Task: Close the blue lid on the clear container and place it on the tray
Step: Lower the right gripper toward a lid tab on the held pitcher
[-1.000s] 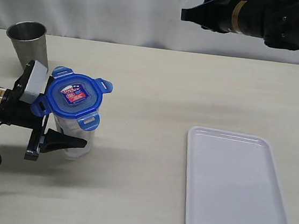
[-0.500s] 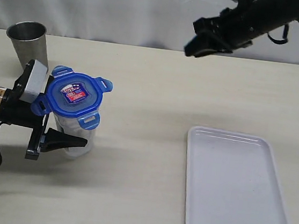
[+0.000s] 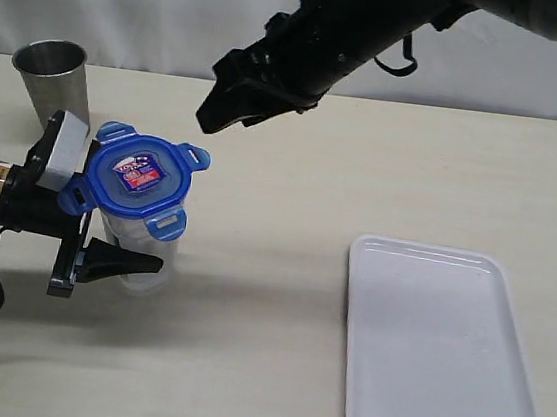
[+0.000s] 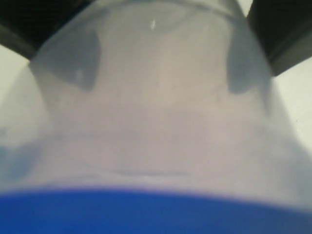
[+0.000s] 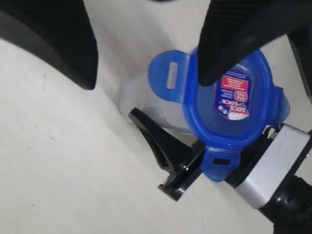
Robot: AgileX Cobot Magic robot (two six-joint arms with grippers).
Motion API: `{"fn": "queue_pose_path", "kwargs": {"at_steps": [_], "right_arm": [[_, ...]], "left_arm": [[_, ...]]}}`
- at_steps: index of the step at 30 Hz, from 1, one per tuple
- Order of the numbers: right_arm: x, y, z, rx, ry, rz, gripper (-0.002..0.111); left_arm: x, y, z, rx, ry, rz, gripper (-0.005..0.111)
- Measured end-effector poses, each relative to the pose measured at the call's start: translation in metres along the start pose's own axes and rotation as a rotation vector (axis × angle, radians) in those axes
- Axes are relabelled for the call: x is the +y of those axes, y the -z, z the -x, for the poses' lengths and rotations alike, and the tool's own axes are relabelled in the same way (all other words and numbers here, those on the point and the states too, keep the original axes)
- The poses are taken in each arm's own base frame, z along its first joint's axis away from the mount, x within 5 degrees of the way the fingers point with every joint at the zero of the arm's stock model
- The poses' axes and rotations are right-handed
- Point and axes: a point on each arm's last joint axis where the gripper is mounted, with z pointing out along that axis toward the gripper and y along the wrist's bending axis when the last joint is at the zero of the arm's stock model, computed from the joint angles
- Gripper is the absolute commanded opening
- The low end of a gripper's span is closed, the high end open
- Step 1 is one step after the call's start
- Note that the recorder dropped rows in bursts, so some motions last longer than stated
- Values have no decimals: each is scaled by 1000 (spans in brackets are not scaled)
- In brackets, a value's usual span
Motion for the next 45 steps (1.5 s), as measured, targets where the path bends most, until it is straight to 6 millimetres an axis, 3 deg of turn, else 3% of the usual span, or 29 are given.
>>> {"fn": "queue_pose_path", "kwargs": {"at_steps": [10,25,35,45], "right_arm": [[36,-14,9,17,129,-19,54],[25,-41,-3,144,40,-21,53],[22,-40,0,125,44,-61,54],[34,-15,25,27,92,-61,53]], "left_arm": [[0,0,0,0,0,0,0],[0,0,0,3,1,-1,0],[1,0,0,5,7,6,0],[0,0,0,2,7,5,0]]}}
